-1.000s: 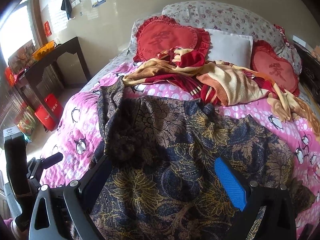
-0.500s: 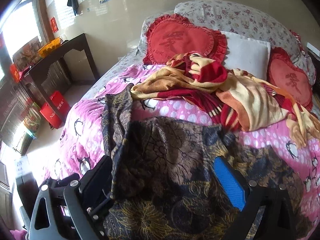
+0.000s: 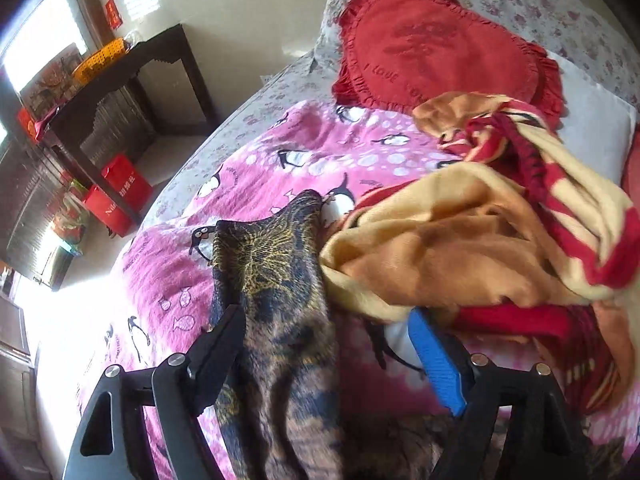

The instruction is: Fold small clothes

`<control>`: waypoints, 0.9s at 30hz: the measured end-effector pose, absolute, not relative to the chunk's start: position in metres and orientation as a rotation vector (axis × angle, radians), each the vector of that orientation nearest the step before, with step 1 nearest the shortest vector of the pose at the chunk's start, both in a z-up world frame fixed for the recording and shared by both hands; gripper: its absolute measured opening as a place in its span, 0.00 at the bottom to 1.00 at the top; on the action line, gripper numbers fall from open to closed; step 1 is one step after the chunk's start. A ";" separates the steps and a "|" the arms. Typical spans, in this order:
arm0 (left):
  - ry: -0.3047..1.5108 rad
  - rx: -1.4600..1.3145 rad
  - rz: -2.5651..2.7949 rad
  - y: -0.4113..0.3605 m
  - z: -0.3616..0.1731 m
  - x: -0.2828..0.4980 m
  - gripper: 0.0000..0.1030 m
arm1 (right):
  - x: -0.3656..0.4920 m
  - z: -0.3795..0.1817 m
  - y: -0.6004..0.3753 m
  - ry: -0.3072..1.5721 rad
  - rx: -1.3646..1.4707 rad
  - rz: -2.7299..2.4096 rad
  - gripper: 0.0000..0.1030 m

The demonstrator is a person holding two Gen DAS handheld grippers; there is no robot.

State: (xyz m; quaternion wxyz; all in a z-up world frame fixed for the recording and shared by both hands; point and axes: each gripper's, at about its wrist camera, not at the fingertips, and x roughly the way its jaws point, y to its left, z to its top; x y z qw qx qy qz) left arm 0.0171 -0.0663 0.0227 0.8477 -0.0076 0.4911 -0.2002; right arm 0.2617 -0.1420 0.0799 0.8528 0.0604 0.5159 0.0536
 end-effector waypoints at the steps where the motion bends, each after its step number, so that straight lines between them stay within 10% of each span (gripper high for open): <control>1: 1.035 -0.014 -0.421 -0.067 0.022 0.018 0.96 | 0.269 0.074 -0.137 1.103 0.108 0.101 0.53; 6: 1.033 -0.020 -0.422 -0.066 0.022 0.022 0.96 | 0.266 0.078 -0.146 1.070 0.162 0.041 0.04; 27: 1.015 -0.006 -0.319 -0.037 0.030 0.004 0.94 | 0.029 0.188 -0.275 0.743 0.348 -0.139 0.02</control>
